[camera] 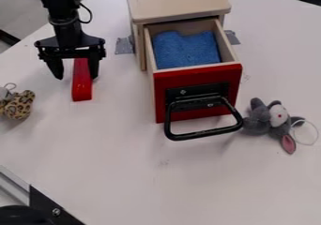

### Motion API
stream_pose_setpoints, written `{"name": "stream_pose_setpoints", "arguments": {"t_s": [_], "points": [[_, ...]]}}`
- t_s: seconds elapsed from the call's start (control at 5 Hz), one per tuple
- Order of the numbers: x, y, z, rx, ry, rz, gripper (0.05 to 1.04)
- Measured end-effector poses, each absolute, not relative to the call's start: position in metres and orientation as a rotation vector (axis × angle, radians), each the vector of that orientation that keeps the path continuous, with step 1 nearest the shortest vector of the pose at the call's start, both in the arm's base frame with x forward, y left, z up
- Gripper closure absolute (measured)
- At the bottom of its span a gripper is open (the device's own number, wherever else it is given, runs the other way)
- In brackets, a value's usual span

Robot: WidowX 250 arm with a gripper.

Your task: Put the red object into the drawer

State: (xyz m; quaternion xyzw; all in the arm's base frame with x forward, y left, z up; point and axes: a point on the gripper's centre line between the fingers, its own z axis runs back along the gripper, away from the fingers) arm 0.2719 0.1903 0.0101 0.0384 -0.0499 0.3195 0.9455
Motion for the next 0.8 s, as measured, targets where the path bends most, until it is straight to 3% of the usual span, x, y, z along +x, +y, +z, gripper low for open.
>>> {"name": "stream_pose_setpoints", "arguments": {"t_s": [0.6,0.8], "points": [[0.262,0.202,0.008,0.081,-0.096,0.715,0.119],[0.259,0.209,0.007,0.069,-0.115,0.777,0.392]]}}
